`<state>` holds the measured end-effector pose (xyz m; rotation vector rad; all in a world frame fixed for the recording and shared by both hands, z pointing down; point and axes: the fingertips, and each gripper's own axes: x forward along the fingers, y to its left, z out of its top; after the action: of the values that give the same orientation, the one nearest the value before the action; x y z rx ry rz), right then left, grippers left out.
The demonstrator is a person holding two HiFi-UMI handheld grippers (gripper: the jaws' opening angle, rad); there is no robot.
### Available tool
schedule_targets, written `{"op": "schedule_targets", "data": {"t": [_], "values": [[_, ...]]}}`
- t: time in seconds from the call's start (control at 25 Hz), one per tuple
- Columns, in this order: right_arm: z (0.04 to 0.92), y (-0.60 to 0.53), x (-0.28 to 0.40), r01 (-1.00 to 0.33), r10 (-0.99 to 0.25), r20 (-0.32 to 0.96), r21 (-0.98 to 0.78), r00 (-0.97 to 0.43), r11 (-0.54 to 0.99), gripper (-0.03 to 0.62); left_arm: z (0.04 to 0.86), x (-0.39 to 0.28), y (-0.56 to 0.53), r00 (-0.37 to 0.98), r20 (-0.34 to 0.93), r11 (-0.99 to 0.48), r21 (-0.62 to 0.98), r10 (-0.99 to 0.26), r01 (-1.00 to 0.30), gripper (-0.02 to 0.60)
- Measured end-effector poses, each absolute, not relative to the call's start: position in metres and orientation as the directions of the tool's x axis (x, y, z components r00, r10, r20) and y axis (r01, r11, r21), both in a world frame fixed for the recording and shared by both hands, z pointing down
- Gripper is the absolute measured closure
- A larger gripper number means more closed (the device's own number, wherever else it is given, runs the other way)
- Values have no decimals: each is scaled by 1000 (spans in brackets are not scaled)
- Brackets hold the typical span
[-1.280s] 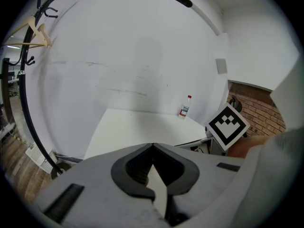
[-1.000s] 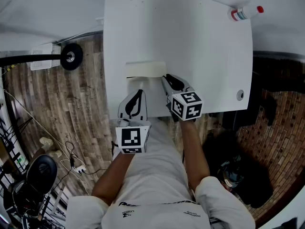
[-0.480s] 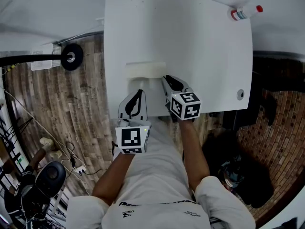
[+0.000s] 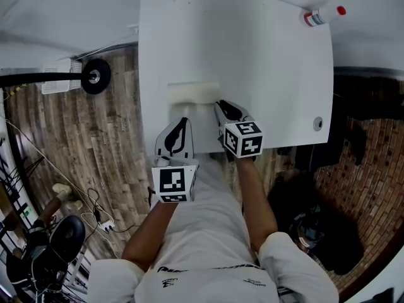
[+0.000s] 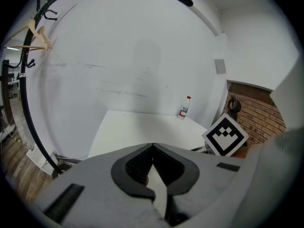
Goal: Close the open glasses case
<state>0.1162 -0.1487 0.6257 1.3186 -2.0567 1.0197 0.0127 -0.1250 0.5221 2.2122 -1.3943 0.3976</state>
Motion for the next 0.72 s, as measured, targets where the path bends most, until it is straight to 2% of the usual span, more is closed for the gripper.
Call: {"op": "schedule_targets", "data": {"t": [0.48, 0.72], "values": [[564, -151, 117, -921, -642, 661, -302, -388, 246, 539, 483, 8, -124, 446, 441, -364, 261, -779, -894, 583], [518, -146, 106, -914, -686, 604, -297, -405, 277, 560, 453, 5, -122, 463, 402, -386, 261, -790, -885, 583]]}}
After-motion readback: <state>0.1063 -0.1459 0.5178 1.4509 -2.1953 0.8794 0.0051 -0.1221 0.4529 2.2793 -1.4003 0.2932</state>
